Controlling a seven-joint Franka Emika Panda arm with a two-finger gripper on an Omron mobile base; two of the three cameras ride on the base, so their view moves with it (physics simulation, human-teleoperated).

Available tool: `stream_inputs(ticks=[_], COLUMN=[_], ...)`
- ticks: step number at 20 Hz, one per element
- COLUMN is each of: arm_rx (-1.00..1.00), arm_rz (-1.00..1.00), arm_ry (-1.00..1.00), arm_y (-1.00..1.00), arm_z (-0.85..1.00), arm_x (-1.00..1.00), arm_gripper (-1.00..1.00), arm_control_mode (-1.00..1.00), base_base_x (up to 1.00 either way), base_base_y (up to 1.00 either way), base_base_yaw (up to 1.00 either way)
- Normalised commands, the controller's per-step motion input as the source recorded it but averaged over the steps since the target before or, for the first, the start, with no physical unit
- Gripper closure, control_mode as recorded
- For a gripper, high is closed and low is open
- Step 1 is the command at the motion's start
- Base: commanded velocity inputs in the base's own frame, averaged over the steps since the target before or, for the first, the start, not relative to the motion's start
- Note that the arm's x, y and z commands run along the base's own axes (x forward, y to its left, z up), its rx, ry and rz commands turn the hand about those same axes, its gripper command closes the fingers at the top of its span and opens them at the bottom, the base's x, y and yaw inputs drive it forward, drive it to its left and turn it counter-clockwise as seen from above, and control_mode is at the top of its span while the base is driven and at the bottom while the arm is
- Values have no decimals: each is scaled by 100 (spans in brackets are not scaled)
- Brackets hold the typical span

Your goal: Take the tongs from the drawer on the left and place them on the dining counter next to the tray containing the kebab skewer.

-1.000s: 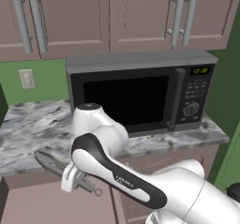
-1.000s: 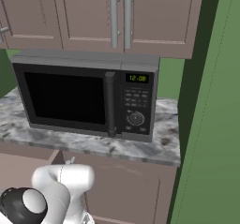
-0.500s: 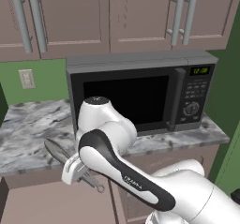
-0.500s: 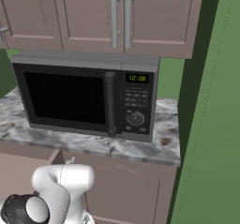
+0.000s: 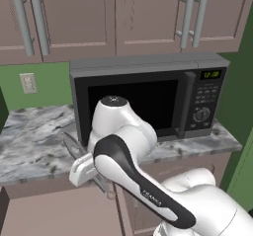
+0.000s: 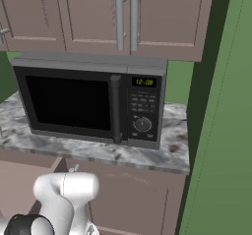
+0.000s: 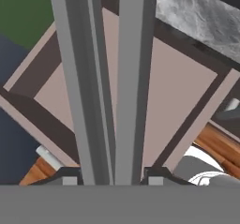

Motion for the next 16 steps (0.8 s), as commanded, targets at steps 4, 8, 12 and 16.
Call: stream_inputs(ticks=[4,8,12,16], arm_rx=[0,0,0,0], arm_rz=[-14,-12,-7,-1], arm_ry=[-3,-6,-1,1], arm_y=[-33,-38,-34,-34], arm_z=[17,14,1,0], arm_x=[0,0,6,14], arm_gripper=[100,100,100,100], arm_control_mode=[-100,-100,-100,-100], base_base_x=[0,0,0,0], base_base_y=[0,0,0,0], base_base_yaw=[0,0,0,0])
